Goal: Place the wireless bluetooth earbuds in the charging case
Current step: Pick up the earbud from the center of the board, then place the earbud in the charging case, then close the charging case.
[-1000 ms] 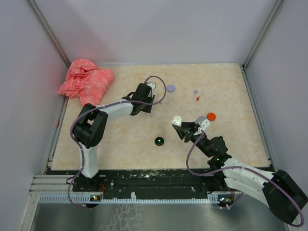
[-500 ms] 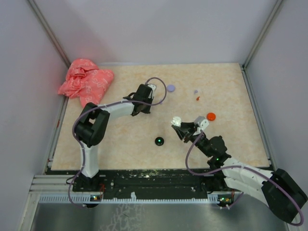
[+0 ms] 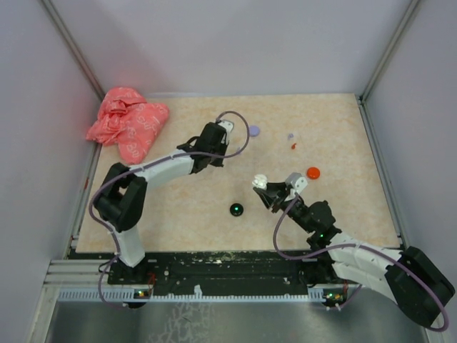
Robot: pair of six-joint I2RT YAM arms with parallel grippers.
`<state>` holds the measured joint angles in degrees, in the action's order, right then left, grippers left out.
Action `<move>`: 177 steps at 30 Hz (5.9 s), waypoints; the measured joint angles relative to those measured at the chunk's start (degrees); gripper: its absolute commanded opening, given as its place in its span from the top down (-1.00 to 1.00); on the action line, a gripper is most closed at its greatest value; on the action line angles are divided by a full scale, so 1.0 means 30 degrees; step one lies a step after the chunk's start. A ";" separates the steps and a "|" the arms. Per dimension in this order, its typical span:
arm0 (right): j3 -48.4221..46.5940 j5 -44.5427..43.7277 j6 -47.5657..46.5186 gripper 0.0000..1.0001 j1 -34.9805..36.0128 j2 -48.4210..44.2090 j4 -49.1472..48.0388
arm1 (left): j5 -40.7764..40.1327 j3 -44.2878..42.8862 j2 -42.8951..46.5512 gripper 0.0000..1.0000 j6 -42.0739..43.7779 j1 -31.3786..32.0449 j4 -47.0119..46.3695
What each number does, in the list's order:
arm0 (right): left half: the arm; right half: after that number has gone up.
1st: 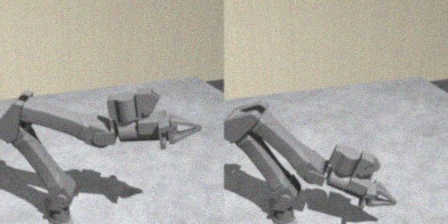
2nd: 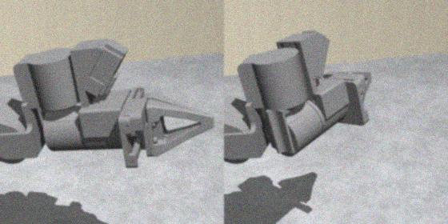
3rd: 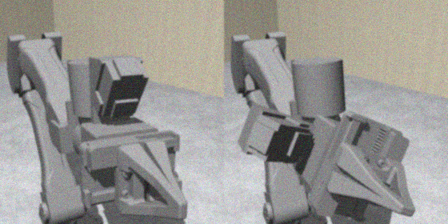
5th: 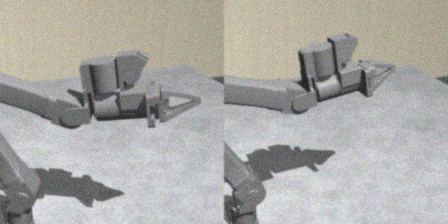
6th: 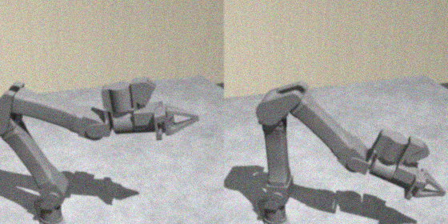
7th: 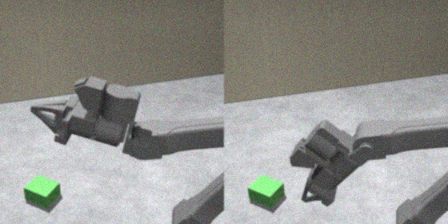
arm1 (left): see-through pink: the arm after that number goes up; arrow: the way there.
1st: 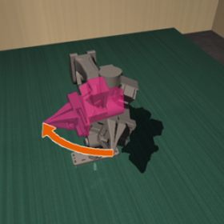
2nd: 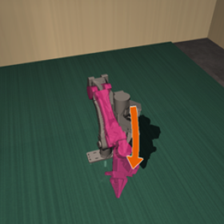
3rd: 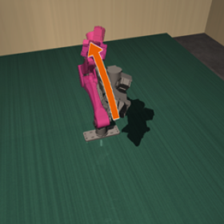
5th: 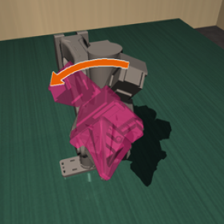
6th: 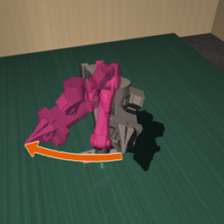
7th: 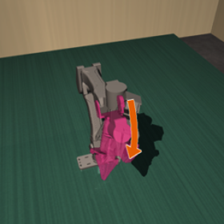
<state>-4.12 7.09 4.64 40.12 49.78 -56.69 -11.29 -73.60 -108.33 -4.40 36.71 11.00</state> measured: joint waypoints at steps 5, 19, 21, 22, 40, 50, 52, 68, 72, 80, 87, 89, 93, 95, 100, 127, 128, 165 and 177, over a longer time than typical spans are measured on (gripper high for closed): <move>-0.0087 0.0175 -0.0328 1.00 0.0000 0.0743 -0.0401 | -0.1304 0.0954 0.3738 0.64 0.0510 0.1377 -0.0073; -0.1545 0.0947 -0.1705 1.00 0.0000 0.3891 -0.2710 | -0.3249 0.4546 1.1023 0.64 0.3169 0.5603 -0.2958; -0.1785 0.1078 -0.1851 1.00 -0.0007 0.4328 -0.3067 | -0.3016 0.5005 1.1978 0.64 0.3606 0.5931 -0.3752; -0.1945 0.1151 -0.1902 1.00 -0.0007 0.4554 -0.3308 | -0.2849 0.5282 1.2451 0.64 0.3847 0.6098 -0.4269; -0.3854 0.2696 -0.1617 1.00 -0.0015 0.5683 -0.4881 | -0.0772 0.8211 1.4236 0.60 0.9318 0.8823 -0.9704; -0.4153 0.3111 -0.1508 1.00 -0.0015 0.5683 -0.4881 | -0.0954 0.8211 1.3464 0.60 1.1570 0.9537 -1.0564; -0.4153 0.3104 -0.1501 1.00 -0.0015 0.5683 -0.4889 | -0.1158 0.8211 1.3369 0.60 1.1934 0.9646 -1.0535; -0.4160 0.3140 -0.1341 1.00 -0.0015 0.5676 -0.4889 | -0.2892 0.8211 1.2961 0.61 1.3901 1.0112 -1.0491; -0.4167 0.3191 -0.1326 1.00 -0.0015 0.5676 -0.4801 | -0.3184 0.8204 1.2728 0.61 1.4287 1.0273 -1.0506; -0.4167 0.3264 -0.1246 1.00 -0.0015 0.5676 -0.4605 | -0.4051 0.8204 1.2488 0.59 1.5125 1.0761 -1.0513; -0.4160 0.3359 -0.1166 1.00 -0.0007 0.5676 -0.4393 | -0.5034 0.8196 1.2247 0.50 1.5999 1.1322 -1.0506; -0.4167 0.3381 -0.1166 1.00 -0.0015 0.5676 -0.4393 | -0.5187 0.8196 1.2247 0.48 1.6072 1.1453 -1.0491; -0.4167 0.3308 -0.1158 1.00 -0.0015 0.5668 -0.4357 | -0.5158 0.8196 1.2335 0.44 1.5992 1.1657 -1.0338; -0.4167 0.3235 -0.1158 1.00 -0.0015 0.5654 -0.4539 | -0.5013 0.8196 1.2415 0.41 1.5897 1.1774 -1.0054; -0.4167 0.3177 -0.1115 1.00 -0.0015 0.5654 -0.4626 | -0.4736 0.8189 1.2706 0.31 1.5526 1.1832 -0.9675; -0.4167 0.3213 -0.0444 1.00 -0.0015 0.5807 -0.5442 | -0.3293 0.7351 1.3865 -0.20 1.2233 1.1446 -0.8204; -0.4167 0.3191 -0.0350 1.00 -0.0015 0.5865 -0.5632 | -0.3067 0.7329 1.4010 -0.25 1.1999 1.1380 -0.8029; -0.4306 0.4226 0.0393 1.00 -0.0015 0.6688 -0.6681 | 0.3053 0.5472 1.5125 -0.96 0.5166 0.5588 -0.2696; -0.4313 0.4401 0.0619 1.00 -0.0015 0.6863 -0.6812 | 0.2834 0.5377 1.5016 -0.97 0.5173 0.5581 -0.2484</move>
<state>-17.06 20.29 6.50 40.07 70.37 -77.12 -2.79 -57.47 -63.29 11.11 53.45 3.55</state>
